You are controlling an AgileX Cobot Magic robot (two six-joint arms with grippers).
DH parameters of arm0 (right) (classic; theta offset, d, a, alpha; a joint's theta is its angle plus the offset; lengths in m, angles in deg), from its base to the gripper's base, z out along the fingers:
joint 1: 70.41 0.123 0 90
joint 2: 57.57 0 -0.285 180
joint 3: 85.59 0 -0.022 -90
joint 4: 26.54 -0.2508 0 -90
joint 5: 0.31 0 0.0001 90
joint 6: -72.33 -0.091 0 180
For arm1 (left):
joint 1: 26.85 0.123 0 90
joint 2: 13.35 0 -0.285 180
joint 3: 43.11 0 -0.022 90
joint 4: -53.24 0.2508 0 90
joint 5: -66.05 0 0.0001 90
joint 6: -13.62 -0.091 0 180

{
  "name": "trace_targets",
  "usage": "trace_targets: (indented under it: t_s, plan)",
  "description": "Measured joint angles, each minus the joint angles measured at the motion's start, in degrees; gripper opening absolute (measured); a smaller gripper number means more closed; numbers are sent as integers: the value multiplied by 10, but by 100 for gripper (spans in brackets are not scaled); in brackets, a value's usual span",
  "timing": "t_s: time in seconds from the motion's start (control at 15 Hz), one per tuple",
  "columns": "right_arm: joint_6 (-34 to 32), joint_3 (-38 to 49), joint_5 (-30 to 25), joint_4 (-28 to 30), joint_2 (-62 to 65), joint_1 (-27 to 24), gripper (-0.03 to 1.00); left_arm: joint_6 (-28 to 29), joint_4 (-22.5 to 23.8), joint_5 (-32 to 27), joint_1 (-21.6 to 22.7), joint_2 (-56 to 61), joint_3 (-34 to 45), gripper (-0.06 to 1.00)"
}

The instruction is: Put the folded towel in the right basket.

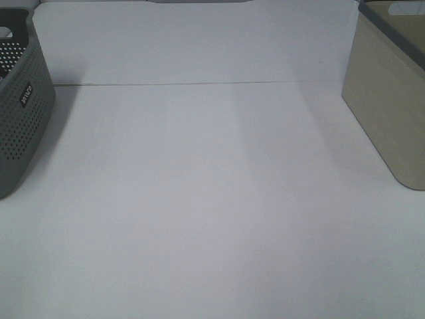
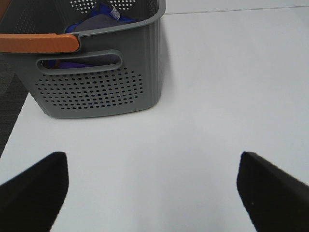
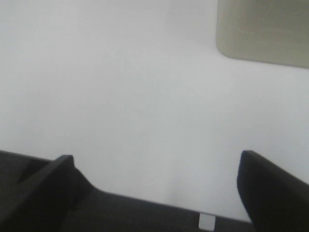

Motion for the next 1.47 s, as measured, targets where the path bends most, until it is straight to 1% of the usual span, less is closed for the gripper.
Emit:
trace_targets:
  t_s: [0.2, 0.33, 0.8, 0.87, 1.13, 1.2, 1.47]
  plan:
    - [27, 3, 8, -1, 74, 0, 87, 0, 0, 0, 0, 0, 0, 88]
    - [25, 12, 1, -1, 91, 0, 87, 0, 0, 0, 0, 0, 0, 88]
    - [23, 13, -1, -1, 92, 0, 87, 0, 0, 0, 0, 0, 0, 88]
    - [22, 13, -2, -1, 92, -8, 87, 0, 0, 0, 0, 0, 0, 88]
    - [22, 13, -2, -6, 92, -104, 87, 0, 0, 0, 0, 0, 0, 88]
    - [22, 13, -2, -7, 92, -119, 87, 0, 0, 0, 0, 0, 0, 88]
    - [22, 13, -2, -9, 92, -125, 87, 0, 0, 0, 0, 0, 0, 88]
